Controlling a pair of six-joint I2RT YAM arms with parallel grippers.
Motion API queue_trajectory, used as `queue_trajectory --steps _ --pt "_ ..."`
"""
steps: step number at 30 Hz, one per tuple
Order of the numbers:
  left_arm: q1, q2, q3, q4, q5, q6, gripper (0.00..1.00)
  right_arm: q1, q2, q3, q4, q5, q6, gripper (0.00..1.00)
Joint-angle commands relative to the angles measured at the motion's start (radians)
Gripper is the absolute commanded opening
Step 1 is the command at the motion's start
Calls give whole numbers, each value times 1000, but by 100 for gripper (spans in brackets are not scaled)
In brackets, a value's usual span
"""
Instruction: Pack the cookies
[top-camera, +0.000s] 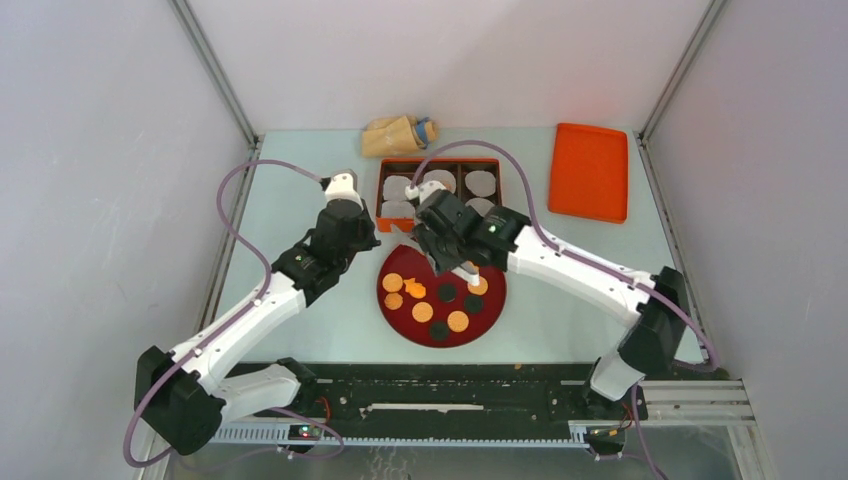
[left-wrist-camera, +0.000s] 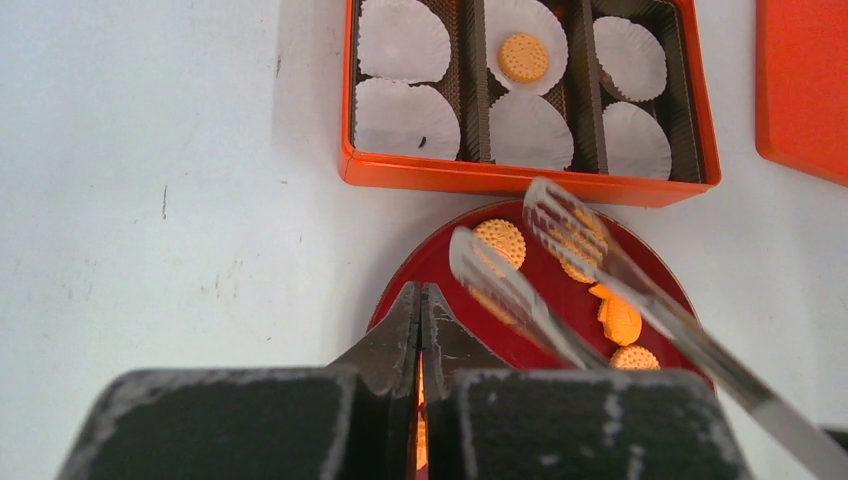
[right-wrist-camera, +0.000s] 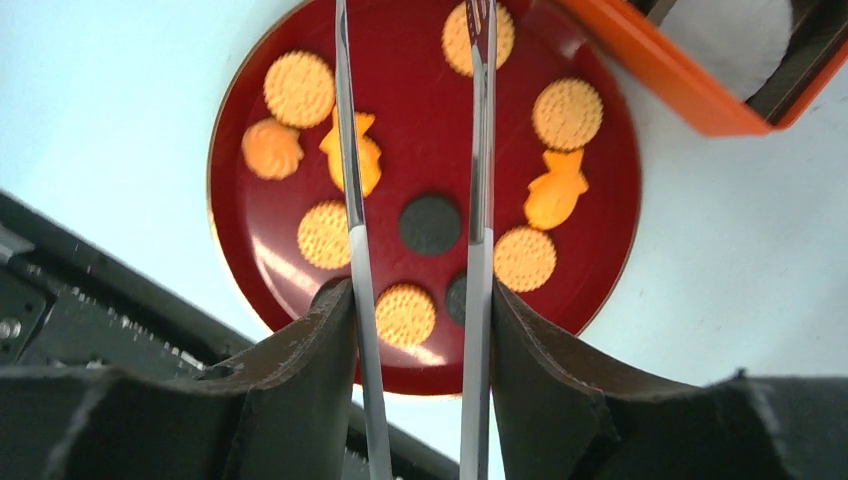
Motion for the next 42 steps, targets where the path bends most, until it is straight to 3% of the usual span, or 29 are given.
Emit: queue_trajectory --steps 1,5,7,11,16,19,23,31,36,42 --pt "-4 -28 51 4 -5 -2 2 51 -99 -85 13 69 86 54" --pt "-4 -37 50 7 9 -4 1 64 -107 -164 25 61 114 43" --pt "-3 -44 46 6 12 -4 1 70 -88 -173 13 77 124 43" --pt "-3 -66 35 5 8 -4 1 95 -47 -177 15 124 123 51" --pt "-3 -78 32 -1 1 -3 1 93 -17 -177 30 147 124 53" --pt "-3 -78 31 -1 -2 0 1 89 -3 -177 23 179 133 67" --pt "-3 -73 34 -2 3 -4 1 80 30 -177 23 172 126 72" --pt "-3 -78 30 -2 -3 4 1 49 82 -180 67 84 135 71" --pt "-3 -72 30 -2 0 2 1 21 121 -209 74 16 145 79" --pt "-3 -58 32 0 16 -8 1 21 139 -292 98 -60 165 82"
